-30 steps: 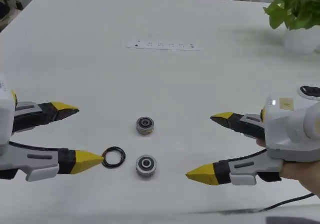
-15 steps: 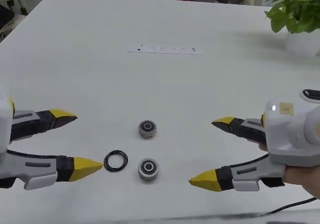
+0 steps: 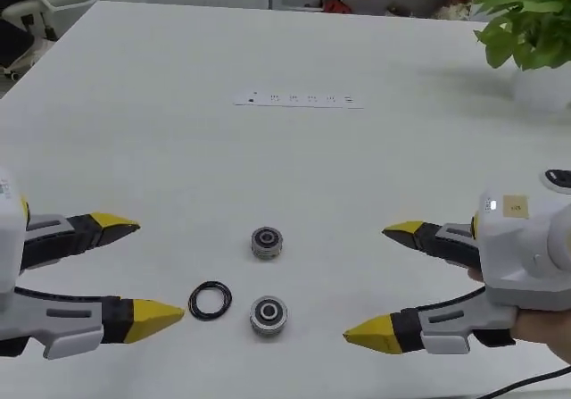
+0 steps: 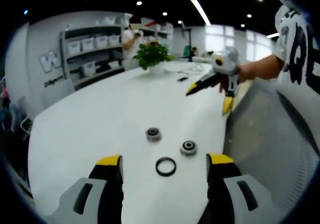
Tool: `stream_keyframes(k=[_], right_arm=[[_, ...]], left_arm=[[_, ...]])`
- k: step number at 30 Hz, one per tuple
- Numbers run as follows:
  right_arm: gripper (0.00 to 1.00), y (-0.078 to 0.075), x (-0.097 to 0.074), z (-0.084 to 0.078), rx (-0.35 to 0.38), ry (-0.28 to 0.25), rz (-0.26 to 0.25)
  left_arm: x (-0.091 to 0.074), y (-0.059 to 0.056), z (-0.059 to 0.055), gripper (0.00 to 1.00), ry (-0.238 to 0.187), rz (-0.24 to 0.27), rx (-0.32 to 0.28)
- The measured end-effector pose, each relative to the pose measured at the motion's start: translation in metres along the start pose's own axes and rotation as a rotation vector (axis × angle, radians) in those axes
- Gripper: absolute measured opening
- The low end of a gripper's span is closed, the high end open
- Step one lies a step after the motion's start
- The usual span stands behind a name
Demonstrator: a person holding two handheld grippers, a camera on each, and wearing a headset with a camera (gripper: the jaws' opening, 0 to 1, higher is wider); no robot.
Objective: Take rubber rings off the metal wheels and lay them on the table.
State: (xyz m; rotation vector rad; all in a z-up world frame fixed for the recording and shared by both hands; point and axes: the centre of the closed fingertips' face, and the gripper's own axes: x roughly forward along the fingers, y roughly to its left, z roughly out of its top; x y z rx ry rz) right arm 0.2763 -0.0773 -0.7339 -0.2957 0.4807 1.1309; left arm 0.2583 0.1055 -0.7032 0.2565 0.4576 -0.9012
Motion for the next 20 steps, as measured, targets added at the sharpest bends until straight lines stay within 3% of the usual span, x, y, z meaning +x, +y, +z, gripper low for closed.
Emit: stream_keyframes(k=[20], right_arm=[[0.85,0.0024,-0.0007,0.001,-0.005,0.001,-0.001]], left_arm=[[-0.0071,0.0017,-0.0016,0.68,-0.013,0.022,-0.013]])
